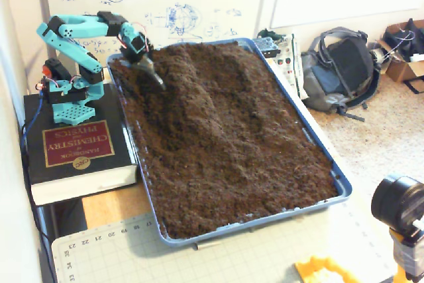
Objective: Build a berm.
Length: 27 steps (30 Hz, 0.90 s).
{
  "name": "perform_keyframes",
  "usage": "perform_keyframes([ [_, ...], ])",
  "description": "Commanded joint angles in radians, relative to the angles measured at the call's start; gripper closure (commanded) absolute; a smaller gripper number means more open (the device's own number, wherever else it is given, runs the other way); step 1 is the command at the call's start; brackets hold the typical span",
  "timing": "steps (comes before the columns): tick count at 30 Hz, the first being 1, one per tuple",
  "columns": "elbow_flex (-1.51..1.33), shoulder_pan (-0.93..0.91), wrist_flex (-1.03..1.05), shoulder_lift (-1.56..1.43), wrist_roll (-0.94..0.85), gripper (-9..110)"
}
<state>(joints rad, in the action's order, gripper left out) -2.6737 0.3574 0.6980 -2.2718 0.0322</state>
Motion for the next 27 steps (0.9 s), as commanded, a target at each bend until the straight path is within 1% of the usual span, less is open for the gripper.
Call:
perform_keyframes([
  [1, 0.011, 0.034, -0.018, -0.044, 0.147, 101],
  [4, 0.02, 0.109, -0.02, -0.025, 0.253, 101],
  [7, 0.048, 0.172, -0.02, 0.023, 0.313, 101],
  [13, 0.183, 0.239, -0.02, 0.219, 0.328, 101],
  [17, 0.308, 0.233, -0.02, 0.351, 0.328, 101],
  [21, 0.411, 0.216, -0.02, 0.396, 0.328, 101],
  [27, 0.469, 0.153, -0.02, 0.459, 0.316, 101],
])
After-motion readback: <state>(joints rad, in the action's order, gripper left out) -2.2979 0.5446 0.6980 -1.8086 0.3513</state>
